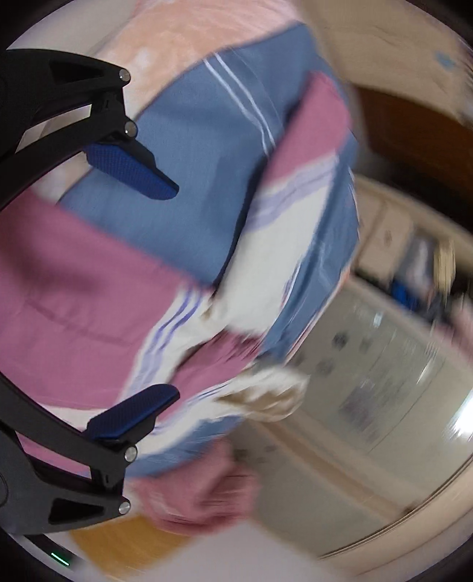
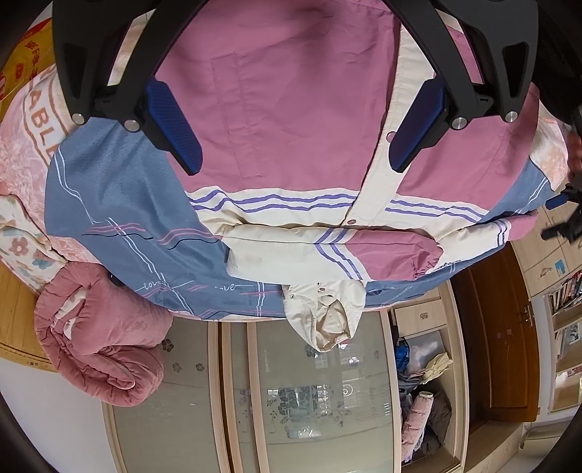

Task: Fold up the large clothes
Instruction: 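Grasp the pink cuff of the other sleeve with the left tool, then fold that sleeve over the chest onto the first sleeve, open the left tool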

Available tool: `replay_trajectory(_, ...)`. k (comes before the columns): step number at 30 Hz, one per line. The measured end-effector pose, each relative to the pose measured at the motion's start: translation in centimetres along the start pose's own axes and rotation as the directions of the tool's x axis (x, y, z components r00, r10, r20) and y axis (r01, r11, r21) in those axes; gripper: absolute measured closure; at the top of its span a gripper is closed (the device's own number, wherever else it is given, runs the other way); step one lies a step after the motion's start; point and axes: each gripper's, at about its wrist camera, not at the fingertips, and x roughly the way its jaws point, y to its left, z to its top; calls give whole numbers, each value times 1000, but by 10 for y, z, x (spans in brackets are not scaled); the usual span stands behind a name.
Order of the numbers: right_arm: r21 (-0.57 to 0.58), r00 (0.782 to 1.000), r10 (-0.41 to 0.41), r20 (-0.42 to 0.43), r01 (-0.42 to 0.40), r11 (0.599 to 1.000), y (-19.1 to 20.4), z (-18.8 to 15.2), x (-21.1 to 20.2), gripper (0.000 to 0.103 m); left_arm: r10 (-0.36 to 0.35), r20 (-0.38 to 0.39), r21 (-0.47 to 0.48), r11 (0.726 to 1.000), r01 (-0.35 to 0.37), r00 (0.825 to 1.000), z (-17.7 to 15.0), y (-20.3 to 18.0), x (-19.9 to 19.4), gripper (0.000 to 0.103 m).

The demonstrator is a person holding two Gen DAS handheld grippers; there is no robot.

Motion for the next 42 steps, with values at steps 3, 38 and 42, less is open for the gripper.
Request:
replay_trajectory(3,5,1000,9,2,-9,1000,0,0,-1,1,-59,12,-195,979,60,998,33,54,2,2)
replay_trajectory(38,4,996,82,-28,-82,997,15,6,11,1,60,190,632,757,-169,980,108,-207,156,90)
replay_trajectory(42,5,995,89,-38,-88,996,16,7,13,1,72,-20,755,655,-33,997,15,-262,228,90)
